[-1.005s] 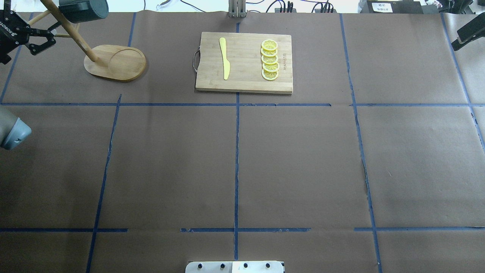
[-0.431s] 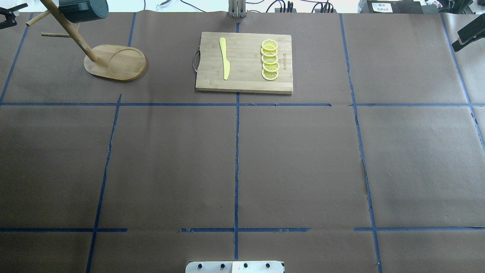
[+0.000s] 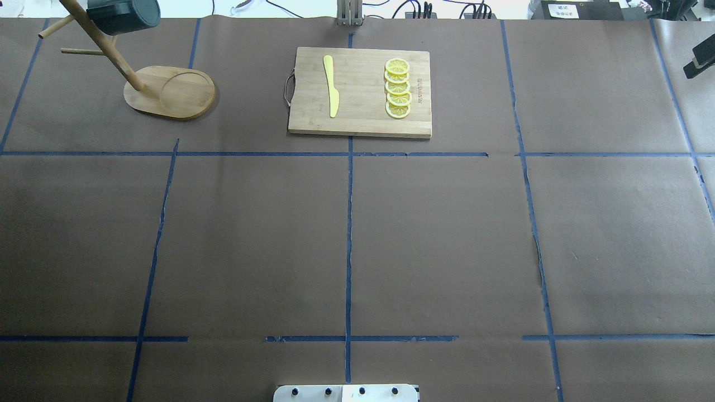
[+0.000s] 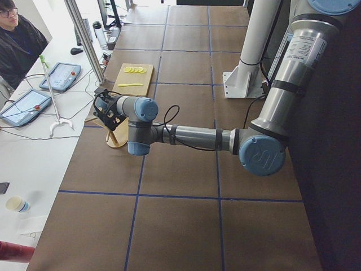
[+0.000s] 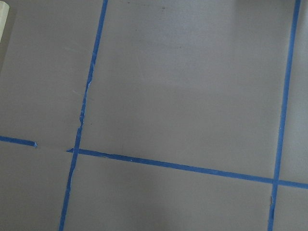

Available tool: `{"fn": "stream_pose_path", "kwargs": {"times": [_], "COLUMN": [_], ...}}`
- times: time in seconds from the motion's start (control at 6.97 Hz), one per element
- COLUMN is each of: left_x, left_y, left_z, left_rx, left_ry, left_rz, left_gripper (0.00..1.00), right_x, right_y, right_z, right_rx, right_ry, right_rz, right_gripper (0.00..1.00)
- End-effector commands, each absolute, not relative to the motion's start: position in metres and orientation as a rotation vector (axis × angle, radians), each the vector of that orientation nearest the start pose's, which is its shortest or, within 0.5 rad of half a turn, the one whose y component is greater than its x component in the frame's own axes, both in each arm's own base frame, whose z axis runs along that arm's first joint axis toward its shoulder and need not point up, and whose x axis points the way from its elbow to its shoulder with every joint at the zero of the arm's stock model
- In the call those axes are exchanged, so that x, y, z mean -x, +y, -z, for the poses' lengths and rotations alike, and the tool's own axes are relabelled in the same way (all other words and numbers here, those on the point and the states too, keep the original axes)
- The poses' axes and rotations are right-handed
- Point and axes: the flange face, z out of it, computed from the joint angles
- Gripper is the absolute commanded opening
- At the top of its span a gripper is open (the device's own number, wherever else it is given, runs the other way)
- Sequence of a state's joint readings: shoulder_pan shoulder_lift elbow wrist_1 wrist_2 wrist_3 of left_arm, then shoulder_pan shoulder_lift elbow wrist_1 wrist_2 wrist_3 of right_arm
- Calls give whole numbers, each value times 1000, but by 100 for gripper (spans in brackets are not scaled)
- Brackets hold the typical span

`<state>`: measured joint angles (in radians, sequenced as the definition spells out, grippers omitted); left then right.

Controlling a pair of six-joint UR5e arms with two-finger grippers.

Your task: Hang cup on storage rack

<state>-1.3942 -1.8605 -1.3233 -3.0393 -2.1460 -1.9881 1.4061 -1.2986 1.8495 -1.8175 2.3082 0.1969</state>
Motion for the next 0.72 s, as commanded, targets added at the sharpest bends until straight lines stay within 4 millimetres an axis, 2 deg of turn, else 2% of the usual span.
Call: {"fn": "stream_pose_path", "kwargs": {"times": [0.0,0.29,0.57], "left_x": [-3,41,74], "left_y": [-595,-588,-591], "left_z": [-505,-548,-578], "left_rx": [-529,-658,-610], "left_ry": [1317,1034,824], "left_rz": [727,501,342], "left_gripper": [100,100,100], "right_x": [8,1,-6], "right_y": [-564,-548,-539], "right_z": [-418,-442,-460], "right_rx": [-150,-119,-90], "right_ry": [-764,-760,-757], "right_rz": [45,34,7], "right_gripper": [100,100,100]}}
